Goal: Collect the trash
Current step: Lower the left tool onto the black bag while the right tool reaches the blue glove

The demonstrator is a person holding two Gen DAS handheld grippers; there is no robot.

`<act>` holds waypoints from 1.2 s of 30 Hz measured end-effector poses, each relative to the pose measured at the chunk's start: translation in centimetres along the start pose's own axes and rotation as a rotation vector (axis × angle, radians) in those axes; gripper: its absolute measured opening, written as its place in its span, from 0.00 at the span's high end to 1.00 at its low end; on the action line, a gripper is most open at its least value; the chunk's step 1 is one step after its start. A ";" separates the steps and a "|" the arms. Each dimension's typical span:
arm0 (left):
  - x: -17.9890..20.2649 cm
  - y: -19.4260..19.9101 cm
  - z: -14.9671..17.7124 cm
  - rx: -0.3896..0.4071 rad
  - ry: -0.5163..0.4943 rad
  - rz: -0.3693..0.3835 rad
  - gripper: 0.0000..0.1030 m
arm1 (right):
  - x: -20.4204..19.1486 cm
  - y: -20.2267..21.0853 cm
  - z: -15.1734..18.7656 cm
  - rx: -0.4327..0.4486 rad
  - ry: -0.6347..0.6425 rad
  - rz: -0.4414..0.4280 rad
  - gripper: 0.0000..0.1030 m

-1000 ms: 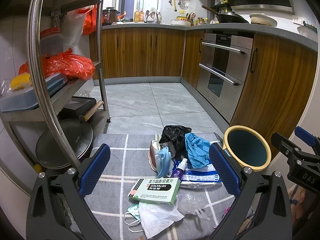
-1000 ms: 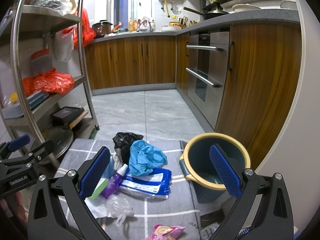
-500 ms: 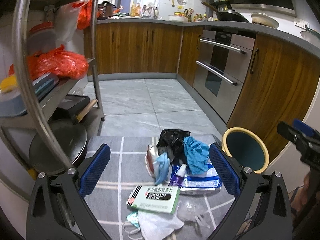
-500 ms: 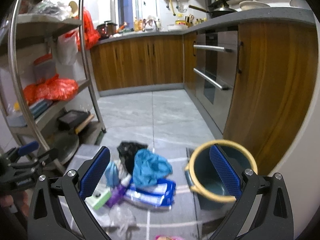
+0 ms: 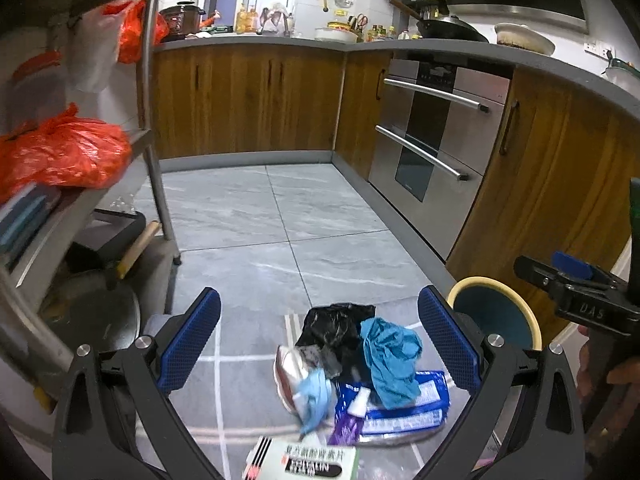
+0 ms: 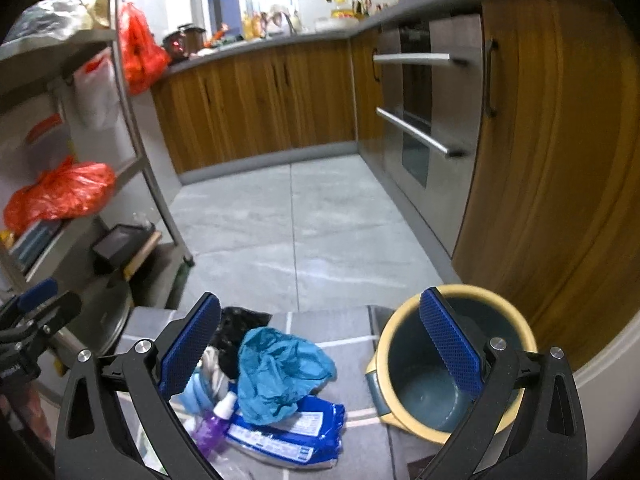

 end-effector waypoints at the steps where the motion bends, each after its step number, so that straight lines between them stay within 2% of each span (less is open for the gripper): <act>1: -0.1 -0.6 -0.1 -0.001 -0.007 0.000 0.05 | 0.3 -0.7 -0.2 -0.011 -0.011 0.001 0.04; 7: 0.2 -4.7 0.1 -0.002 -0.095 -0.007 0.05 | 1.1 -5.4 -0.3 -0.070 -0.018 0.006 0.04; 11: 0.0 -7.0 1.4 -0.027 -0.127 -0.027 0.05 | 0.6 -8.6 0.3 -0.123 0.022 -0.056 0.04; 13: -0.4 -8.3 1.8 -0.071 -0.126 -0.029 0.05 | 0.3 -9.9 0.7 -0.145 0.047 -0.081 0.04; 18: -2.2 -10.8 2.3 -0.136 -0.044 -0.007 0.05 | -0.4 -13.1 2.2 -0.212 0.123 -0.091 0.04; 26: -2.8 -13.3 3.1 -0.196 -0.073 -0.038 0.06 | -0.1 -16.5 4.9 -0.310 0.133 -0.065 0.08; 31: -2.1 -14.7 3.8 -0.233 -0.084 -0.017 0.12 | -0.2 -17.8 5.9 -0.366 0.123 -0.072 0.29; 36: -1.8 -16.0 4.1 -0.267 -0.068 0.019 0.20 | -0.4 -18.6 6.7 -0.410 0.107 -0.117 0.34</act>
Point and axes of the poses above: each gripper's, at about its wrist camera, not at the fingertips, and y roughly against the way its jaws point, x to its right, z to its underside, the point moved 1 cm from there along -y, roughly the way its jaws point, and after that the axes turned 3 degrees about z, right-handed, at the moved point
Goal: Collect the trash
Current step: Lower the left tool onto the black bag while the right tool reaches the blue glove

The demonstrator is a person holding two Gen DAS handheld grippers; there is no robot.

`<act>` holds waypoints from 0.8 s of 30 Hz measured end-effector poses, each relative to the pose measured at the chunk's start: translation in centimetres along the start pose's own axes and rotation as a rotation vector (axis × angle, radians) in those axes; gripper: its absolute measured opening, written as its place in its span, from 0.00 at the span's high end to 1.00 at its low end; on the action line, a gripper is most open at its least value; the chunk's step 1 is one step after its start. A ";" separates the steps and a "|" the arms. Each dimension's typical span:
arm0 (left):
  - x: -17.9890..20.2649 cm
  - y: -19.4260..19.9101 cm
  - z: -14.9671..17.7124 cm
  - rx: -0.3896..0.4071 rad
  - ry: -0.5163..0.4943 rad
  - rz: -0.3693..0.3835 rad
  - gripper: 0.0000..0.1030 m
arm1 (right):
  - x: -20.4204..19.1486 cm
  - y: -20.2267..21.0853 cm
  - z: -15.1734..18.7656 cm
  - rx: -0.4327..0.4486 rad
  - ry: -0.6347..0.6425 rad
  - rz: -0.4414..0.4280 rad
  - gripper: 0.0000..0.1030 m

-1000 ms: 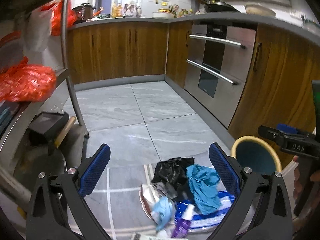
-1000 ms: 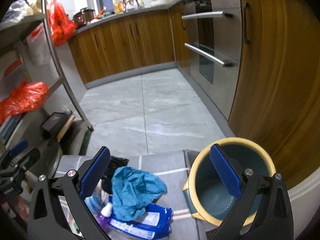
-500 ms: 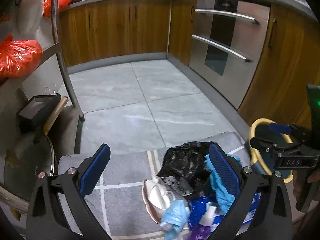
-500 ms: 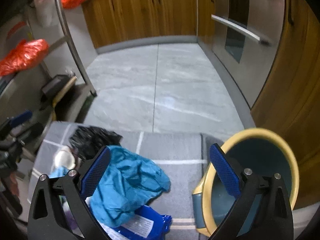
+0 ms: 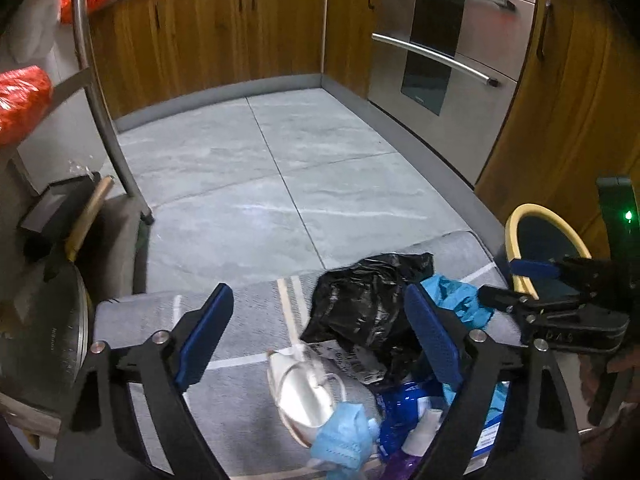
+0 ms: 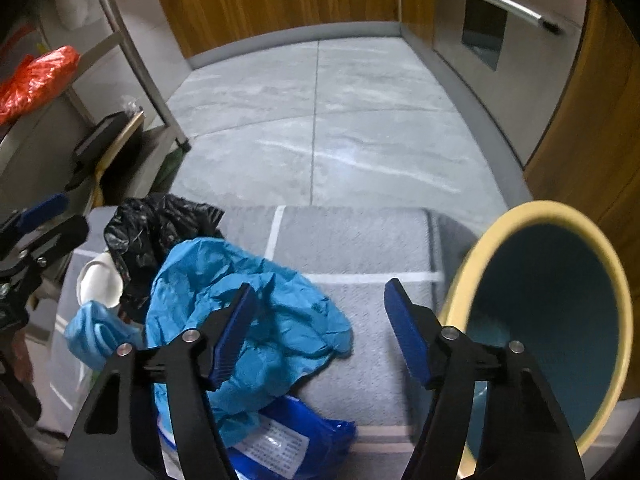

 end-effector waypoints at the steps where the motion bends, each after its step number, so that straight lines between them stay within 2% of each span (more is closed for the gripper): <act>1: 0.1 -0.3 0.0 -0.007 0.001 0.004 0.21 | -0.1 -0.2 0.1 -0.005 0.003 -0.008 0.36; 6: 0.4 -1.9 0.0 -0.060 -0.007 0.005 0.30 | -0.5 -0.9 0.0 -0.034 0.009 -0.034 0.39; 10: 0.3 -3.2 0.3 -0.108 -0.005 0.008 0.34 | -0.3 -1.4 0.1 -0.052 -0.010 -0.065 0.39; 17: 0.0 -4.1 0.9 -0.145 0.004 0.027 0.53 | 0.2 -2.0 0.1 -0.091 -0.060 -0.110 0.42; 18: 0.1 -4.2 0.9 -0.148 0.001 0.035 0.62 | 0.2 -2.3 0.2 -0.108 -0.069 -0.110 0.44; 23: 0.5 -4.4 1.3 -0.166 -0.026 0.036 0.70 | 0.1 -2.6 0.5 -0.135 -0.087 -0.116 0.68; 24: 0.5 -4.4 1.3 -0.168 -0.026 0.036 0.74 | 0.0 -2.6 0.5 -0.138 -0.078 -0.097 0.78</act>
Point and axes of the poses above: each gripper's, at about its wrist camera, not at the fingertips, and y roughly against the way its jaws point, x to its right, z to its underside, the point moved 1 cm from there along -y, roughly the way its jaws point, and after that the axes turned 3 degrees about z, right-handed, at the moved point
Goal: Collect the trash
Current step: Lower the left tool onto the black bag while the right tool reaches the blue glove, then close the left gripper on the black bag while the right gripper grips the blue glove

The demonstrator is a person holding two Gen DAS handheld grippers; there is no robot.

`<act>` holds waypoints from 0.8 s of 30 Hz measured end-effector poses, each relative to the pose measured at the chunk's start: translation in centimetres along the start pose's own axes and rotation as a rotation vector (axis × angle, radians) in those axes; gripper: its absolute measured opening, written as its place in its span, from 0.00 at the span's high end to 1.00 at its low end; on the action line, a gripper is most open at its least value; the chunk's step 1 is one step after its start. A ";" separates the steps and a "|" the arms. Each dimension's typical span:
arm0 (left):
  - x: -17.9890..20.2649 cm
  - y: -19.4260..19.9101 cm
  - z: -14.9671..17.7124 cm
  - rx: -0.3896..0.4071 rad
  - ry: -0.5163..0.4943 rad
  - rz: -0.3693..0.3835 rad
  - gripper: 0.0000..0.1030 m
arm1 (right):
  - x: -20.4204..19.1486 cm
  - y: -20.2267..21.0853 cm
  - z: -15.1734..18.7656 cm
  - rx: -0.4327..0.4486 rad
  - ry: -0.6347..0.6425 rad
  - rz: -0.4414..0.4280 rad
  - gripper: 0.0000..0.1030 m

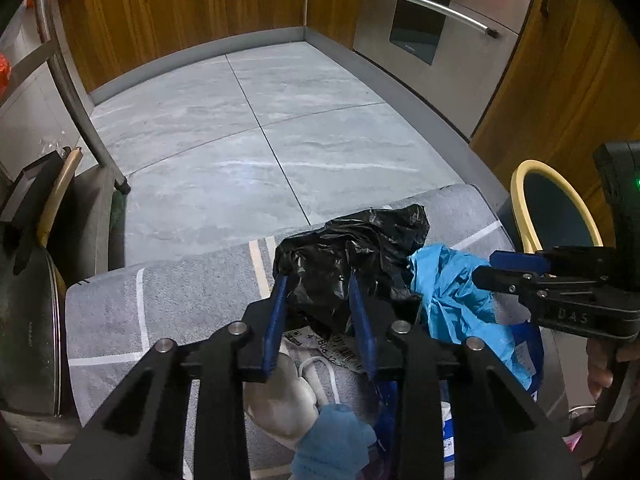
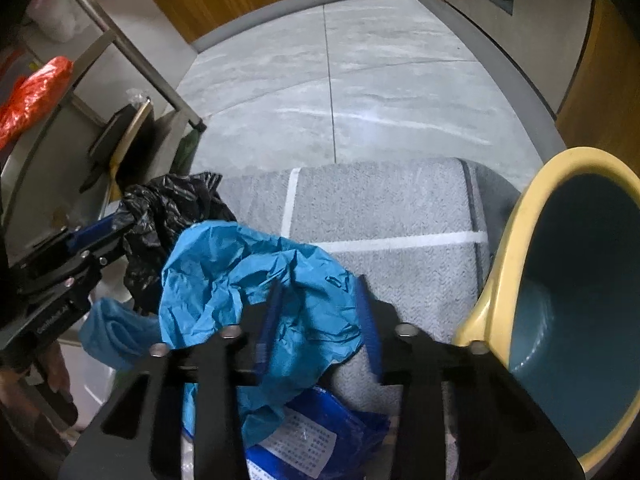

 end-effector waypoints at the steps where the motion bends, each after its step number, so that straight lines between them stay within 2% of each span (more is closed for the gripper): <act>1: 0.0 0.0 0.0 -0.002 -0.001 -0.003 0.77 | -0.1 -0.1 0.1 -0.006 0.007 0.027 0.88; 4: 0.0 0.2 0.0 0.000 -0.008 0.002 0.81 | 0.0 -0.3 0.1 -0.019 0.005 0.040 0.92; 6: 0.1 0.4 0.0 0.003 -0.007 0.004 0.89 | -0.3 0.0 0.0 -0.008 0.022 0.048 0.93; 8: 0.0 0.6 -0.1 0.012 -0.003 0.007 0.91 | -0.5 0.4 -0.1 0.006 0.039 0.058 0.94; 14: 0.7 1.9 -0.5 0.048 -0.008 0.025 0.92 | -1.4 2.4 0.0 0.042 0.073 0.058 0.96; 24: 2.4 5.4 -1.3 0.137 -0.030 0.022 0.93 | -2.5 8.5 0.7 0.136 0.118 0.137 0.96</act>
Point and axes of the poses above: each gripper's, at about its wrist camera, not at the fingertips, and y roughly against the way its jaws point, x to its right, z to its underside, the point moved 1 cm from there along -y, roughly the way its jaws point, and after that the axes turned 3 degrees about z, right-handed, at the moved point
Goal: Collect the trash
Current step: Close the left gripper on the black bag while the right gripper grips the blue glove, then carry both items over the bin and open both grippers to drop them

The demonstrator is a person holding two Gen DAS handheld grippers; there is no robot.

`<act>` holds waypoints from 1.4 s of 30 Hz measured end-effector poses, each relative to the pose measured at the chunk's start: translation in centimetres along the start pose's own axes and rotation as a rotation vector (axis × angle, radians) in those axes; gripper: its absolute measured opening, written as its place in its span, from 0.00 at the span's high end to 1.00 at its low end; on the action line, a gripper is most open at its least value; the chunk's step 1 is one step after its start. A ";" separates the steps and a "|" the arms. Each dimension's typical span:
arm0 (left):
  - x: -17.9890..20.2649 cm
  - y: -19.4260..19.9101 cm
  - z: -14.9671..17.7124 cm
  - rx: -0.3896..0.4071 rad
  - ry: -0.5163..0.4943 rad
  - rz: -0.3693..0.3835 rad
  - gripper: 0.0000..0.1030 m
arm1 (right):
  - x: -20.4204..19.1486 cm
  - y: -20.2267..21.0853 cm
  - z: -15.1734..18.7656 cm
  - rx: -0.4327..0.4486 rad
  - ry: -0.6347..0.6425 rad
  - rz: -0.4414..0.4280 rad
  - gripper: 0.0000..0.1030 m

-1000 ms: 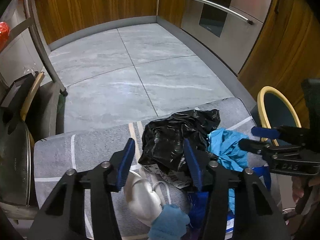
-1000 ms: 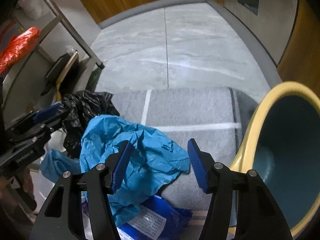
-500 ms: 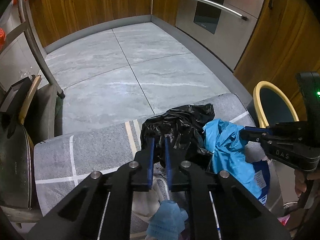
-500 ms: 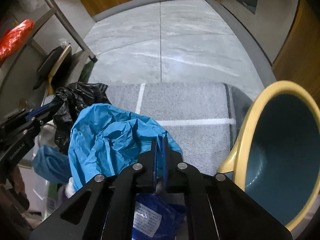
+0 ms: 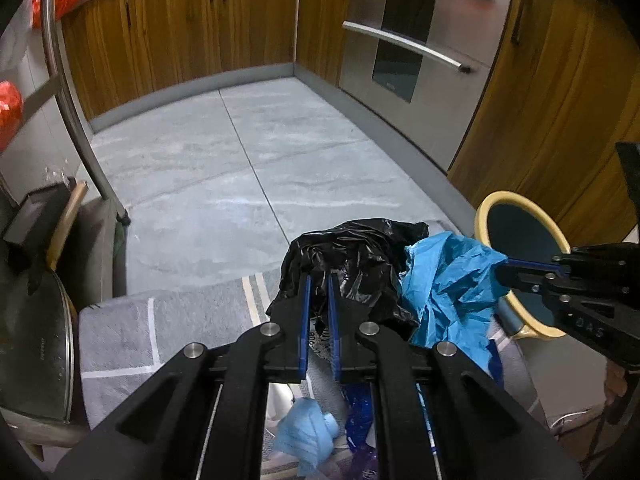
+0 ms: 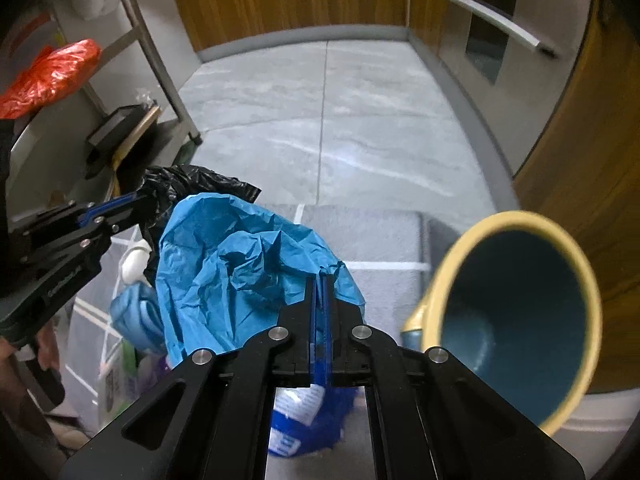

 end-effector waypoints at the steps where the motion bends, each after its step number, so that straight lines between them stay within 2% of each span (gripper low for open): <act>1: 0.3 0.5 -0.2 0.014 -0.008 -0.004 0.93 | 0.1 0.9 0.1 0.014 -0.005 0.006 0.96; 9: 3.4 5.8 -1.9 0.157 -0.029 0.017 0.93 | 2.4 6.5 1.3 0.101 -0.081 0.031 0.96; 18: 7.9 9.1 -2.6 0.230 -0.040 0.087 0.93 | 7.1 11.5 3.4 0.176 -0.181 0.110 0.96; 26: 12.6 7.6 -2.8 0.207 -0.093 0.138 0.93 | 11.8 12.4 4.5 0.168 -0.300 0.177 0.96; 32: 14.5 5.0 -3.1 0.174 -0.115 0.144 0.93 | 14.1 11.3 4.2 0.139 -0.313 0.270 0.96; 42: 16.9 0.4 -2.2 0.072 -0.155 0.166 0.93 | 19.2 8.3 3.2 0.067 -0.366 0.364 0.96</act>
Point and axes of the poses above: each gripper's, at about its wrist camera, not at the fingertips, and y roughly against the way its jaws point, x to its right, z to its underside, the point moved 1 cm from there along -y, roughly the way its jaws point, and after that the axes turned 3 degrees about z, right-handed, at the moved point
